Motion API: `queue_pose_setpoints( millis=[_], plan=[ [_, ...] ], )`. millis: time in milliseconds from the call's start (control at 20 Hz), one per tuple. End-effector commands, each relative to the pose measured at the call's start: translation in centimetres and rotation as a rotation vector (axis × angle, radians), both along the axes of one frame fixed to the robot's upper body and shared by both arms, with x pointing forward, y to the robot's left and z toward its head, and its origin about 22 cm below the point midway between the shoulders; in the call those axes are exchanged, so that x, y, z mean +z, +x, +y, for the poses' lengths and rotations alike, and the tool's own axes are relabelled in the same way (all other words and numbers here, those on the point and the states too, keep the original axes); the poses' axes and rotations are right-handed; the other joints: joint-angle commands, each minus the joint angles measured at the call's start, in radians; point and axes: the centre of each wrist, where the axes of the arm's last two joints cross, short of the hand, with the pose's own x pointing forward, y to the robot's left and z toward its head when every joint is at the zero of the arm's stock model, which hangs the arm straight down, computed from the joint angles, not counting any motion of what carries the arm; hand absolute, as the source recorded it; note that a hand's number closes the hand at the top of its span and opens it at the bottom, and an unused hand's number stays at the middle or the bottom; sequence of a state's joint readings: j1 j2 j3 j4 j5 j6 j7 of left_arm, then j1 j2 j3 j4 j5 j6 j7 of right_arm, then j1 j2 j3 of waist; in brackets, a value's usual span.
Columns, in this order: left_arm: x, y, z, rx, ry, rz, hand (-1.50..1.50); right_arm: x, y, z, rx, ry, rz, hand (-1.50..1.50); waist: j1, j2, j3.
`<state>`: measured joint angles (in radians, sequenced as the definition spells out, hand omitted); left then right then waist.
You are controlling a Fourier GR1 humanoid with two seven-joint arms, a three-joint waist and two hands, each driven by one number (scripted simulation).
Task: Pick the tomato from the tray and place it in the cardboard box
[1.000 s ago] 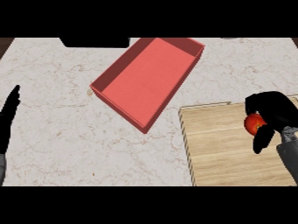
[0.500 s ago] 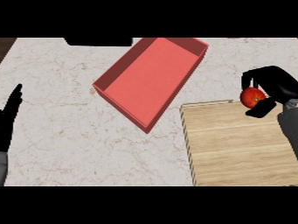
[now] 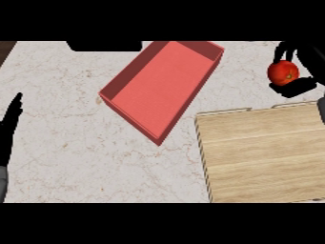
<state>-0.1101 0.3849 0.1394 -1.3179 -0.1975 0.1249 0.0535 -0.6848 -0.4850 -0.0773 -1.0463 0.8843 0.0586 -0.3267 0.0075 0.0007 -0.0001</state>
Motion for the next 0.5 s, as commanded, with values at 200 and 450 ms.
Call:
queue_pose_setpoints(
  millis=[200,450],
  plan=[
    [0.0,0.6,1.0,-0.001,-0.008,-0.001,0.00,4.3,1.8,6.2,0.176,0.109,-0.066,1.50,-0.001,0.001,-0.001],
    [1.6,-0.1,0.7,-0.010,0.011,0.003,0.00,6.6,3.5,9.4,0.214,0.251,0.001,1.50,0.011,0.000,0.000]
  ],
)
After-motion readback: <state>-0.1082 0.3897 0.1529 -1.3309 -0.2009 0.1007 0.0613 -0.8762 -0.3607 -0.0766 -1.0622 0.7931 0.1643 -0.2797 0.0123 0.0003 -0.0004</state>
